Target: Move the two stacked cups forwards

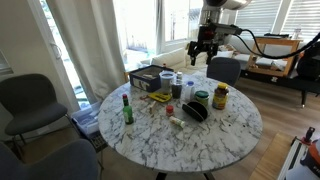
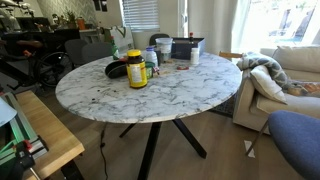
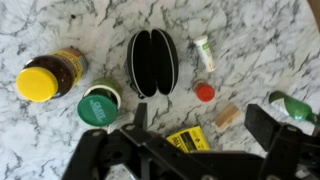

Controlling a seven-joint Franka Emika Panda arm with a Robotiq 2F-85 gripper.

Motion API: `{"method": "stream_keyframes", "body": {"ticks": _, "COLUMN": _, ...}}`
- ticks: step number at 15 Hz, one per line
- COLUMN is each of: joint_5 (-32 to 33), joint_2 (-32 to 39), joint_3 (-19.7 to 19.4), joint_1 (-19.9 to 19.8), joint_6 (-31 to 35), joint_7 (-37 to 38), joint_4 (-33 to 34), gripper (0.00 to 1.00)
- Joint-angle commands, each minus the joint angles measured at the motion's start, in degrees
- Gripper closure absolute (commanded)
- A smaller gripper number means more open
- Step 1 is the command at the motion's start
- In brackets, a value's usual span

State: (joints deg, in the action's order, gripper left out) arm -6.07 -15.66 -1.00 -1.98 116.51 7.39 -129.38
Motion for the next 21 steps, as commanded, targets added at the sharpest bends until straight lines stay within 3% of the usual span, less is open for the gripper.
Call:
{"method": "stream_keyframes", "body": {"ticks": 1, "joint_5": 0.0, "joint_2": 13.1, "joint_3": -0.3, "joint_1": -1.7, "joint_6": 8.1, "joint_7": 6.7, "joint_4": 10.2, "gripper": 0.00}}
{"method": "stream_keyframes", "body": {"ticks": 5, "joint_5": 3.0, "joint_2": 26.7, "joint_3": -0.5, "joint_1": -1.0, "joint_6": 13.0, "joint_7": 11.0, "joint_4": 22.7, "gripper": 0.00}}
{"method": "stream_keyframes", "body": {"ticks": 9, "joint_5": 9.3, "joint_2": 39.4, "joint_3": -2.8, "joint_1": 0.2, "joint_6": 10.1, "joint_7": 12.9, "joint_4": 36.5, "gripper": 0.00}}
{"method": "stream_keyframes", "body": {"ticks": 12, "joint_5": 7.8, "joint_2": 46.2, "joint_3": -3.9, "joint_1": -0.8, "joint_6": 3.8, "joint_7": 11.0, "joint_4": 45.3, "gripper": 0.00}}
{"method": "stream_keyframes", "body": {"ticks": 13, "joint_5": 7.7, "joint_2": 41.2, "joint_3": -3.7, "joint_1": -0.1, "joint_6": 9.1, "joint_7": 11.3, "joint_4": 37.9, "gripper": 0.00}}
{"method": "stream_keyframes", "body": {"ticks": 17, "joint_5": 7.7, "joint_2": 45.6, "joint_3": -4.3, "joint_1": -0.5, "joint_6": 5.6, "joint_7": 11.2, "joint_4": 43.9, "gripper": 0.00}}
{"method": "stream_keyframes", "body": {"ticks": 21, "joint_5": 5.6, "joint_2": 49.1, "joint_3": -5.8, "joint_1": -0.5, "joint_6": 7.3, "joint_7": 20.1, "joint_4": 45.9, "gripper": 0.00}}
